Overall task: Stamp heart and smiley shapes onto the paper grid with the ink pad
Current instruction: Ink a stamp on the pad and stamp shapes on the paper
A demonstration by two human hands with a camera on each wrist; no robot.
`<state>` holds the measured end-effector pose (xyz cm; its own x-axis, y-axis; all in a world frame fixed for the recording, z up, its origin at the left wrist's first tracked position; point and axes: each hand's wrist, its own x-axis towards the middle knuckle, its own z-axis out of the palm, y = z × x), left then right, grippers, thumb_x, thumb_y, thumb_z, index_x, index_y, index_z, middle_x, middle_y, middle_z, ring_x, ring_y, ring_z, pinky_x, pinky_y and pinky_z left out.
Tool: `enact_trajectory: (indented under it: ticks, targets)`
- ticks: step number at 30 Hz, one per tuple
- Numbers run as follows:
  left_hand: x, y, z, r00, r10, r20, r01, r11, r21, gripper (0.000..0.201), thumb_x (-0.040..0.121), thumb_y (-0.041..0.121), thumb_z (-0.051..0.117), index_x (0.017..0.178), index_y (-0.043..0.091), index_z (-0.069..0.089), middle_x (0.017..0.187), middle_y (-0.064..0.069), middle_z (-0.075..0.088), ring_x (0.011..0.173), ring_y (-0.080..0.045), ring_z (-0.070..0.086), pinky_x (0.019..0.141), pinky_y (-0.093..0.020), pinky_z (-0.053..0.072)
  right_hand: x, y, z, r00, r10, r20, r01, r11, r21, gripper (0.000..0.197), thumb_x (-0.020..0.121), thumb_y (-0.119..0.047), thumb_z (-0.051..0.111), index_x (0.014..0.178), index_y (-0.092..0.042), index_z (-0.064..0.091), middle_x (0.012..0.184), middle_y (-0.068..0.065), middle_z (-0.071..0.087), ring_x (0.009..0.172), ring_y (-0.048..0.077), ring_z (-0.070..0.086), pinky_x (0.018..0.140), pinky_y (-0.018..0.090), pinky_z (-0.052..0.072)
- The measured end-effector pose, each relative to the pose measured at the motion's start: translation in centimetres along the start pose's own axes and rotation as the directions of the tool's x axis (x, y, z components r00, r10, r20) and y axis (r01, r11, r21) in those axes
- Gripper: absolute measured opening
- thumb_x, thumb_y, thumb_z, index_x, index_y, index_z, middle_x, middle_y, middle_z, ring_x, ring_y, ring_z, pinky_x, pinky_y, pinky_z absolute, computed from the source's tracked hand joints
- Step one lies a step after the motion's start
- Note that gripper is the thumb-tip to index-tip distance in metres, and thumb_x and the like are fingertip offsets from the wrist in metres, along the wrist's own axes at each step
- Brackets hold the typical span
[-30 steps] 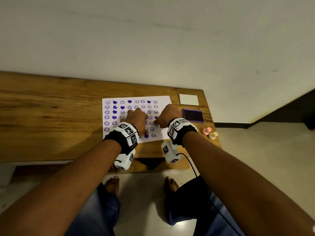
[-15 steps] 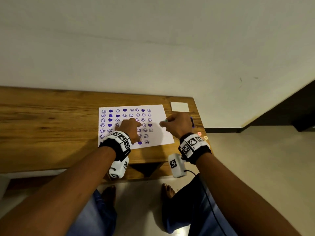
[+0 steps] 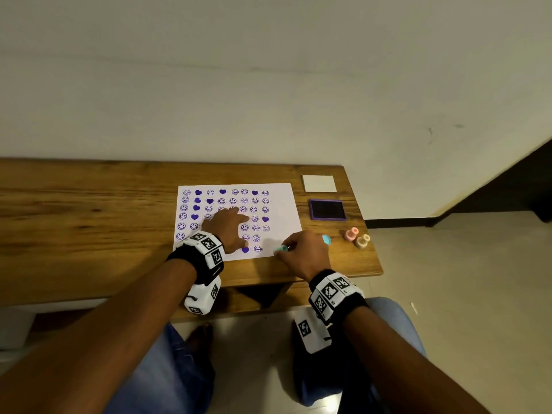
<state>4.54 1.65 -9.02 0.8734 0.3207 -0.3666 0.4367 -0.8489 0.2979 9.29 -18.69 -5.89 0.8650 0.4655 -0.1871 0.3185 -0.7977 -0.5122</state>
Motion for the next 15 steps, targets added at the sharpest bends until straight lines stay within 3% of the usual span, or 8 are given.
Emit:
enact_trajectory:
  ticks: [6, 10, 13, 15]
  targets:
    - [-0.5, 0.1, 0.2, 0.997, 0.036, -0.062, -0.033, 0.999, 0.043, 0.065, 0.081, 0.042, 0.069, 0.140, 0.031, 0.043, 0.157, 0.002, 0.023, 0.146, -0.024, 0.016, 0.115, -0.050, 0.024, 0.5, 0.4, -1.5, 0.999, -0.006, -0.042, 0.007, 1.000, 0.016, 0.032, 0.083, -0.035, 0.079, 0.105, -0.013, 0.077, 0.100, 0.001, 0.075, 0.088, 0.013, 0.065, 0.075, 0.023, 0.049]
    - [-0.8, 0.3, -0.2, 0.993, 0.042, -0.112, -0.045, 0.999, -0.029, 0.058, 0.081, 0.043, 0.068, 0.135, 0.030, 0.051, 0.152, -0.003, 0.034, 0.142, -0.025, 0.024, 0.113, -0.045, 0.028, 0.9, 1.5, -3.7, 0.996, 0.025, -0.086, -0.020, 0.998, 0.060, 0.030, 0.082, -0.031, 0.080, 0.103, -0.010, 0.077, 0.097, 0.004, 0.076, 0.088, 0.016, 0.067, 0.080, 0.030, 0.056]
    - [-1.1, 1.3, -0.4, 0.986, 0.054, -0.157, -0.071, 0.991, -0.110, 0.053, 0.081, 0.042, 0.069, 0.130, 0.027, 0.055, 0.142, -0.003, 0.045, 0.136, -0.024, 0.034, 0.108, -0.045, 0.036, 1.5, 3.0, -5.4, 0.986, 0.086, -0.141, -0.081, 0.996, 0.041, 0.025, 0.083, -0.031, 0.080, 0.099, -0.011, 0.078, 0.093, 0.001, 0.075, 0.085, 0.014, 0.065, 0.072, 0.024, 0.049]
    - [-1.4, 2.5, -0.2, 0.985, 0.067, -0.156, -0.080, 0.994, -0.077, 0.053, 0.083, 0.042, 0.067, 0.131, 0.027, 0.054, 0.144, -0.002, 0.042, 0.137, -0.024, 0.031, 0.108, -0.044, 0.036, 1.9, 4.2, -6.3, 0.977, 0.143, -0.157, -0.144, 0.990, 0.004, 0.024, 0.084, -0.031, 0.079, 0.098, -0.012, 0.078, 0.089, 0.000, 0.072, 0.081, 0.012, 0.060, 0.069, 0.022, 0.042]
